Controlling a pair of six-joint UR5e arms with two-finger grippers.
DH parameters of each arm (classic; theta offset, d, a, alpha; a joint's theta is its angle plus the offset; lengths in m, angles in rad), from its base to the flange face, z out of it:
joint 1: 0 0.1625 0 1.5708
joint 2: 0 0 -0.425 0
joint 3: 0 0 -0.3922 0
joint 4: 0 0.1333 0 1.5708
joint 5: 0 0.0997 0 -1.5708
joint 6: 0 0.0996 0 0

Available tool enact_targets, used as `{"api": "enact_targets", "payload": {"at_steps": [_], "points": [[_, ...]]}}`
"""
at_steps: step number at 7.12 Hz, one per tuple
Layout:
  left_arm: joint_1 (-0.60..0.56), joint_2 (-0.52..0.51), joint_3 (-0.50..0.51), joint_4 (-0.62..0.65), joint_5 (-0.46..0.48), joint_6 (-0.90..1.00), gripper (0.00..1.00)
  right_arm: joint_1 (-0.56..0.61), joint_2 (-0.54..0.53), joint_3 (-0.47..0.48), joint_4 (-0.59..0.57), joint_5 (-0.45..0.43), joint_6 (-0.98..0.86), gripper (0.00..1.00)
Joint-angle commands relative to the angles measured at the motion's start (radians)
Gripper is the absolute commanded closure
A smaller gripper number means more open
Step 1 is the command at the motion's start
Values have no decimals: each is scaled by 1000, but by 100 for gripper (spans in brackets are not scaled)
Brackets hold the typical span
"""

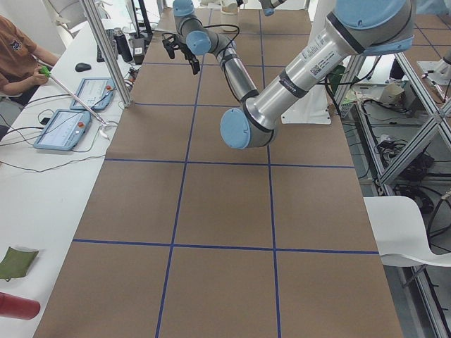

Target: Left arm hands cup to right arm to dump lemon

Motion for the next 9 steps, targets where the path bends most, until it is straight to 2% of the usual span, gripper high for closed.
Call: {"api": "enact_targets", "payload": {"at_steps": [1,4,6,9], "points": [[-1,-11,1,3,28,1,0,55,24,-10,5,40,217,90],[-1,-33,1,8,28,1,0,67,27,-33,37,40,436,89],[0,-47,1,11,28,1,0,70,48,-87,84,37,527,88],[-1,-56,4,11,30,1,0,79,53,-98,97,37,675,86]]}}
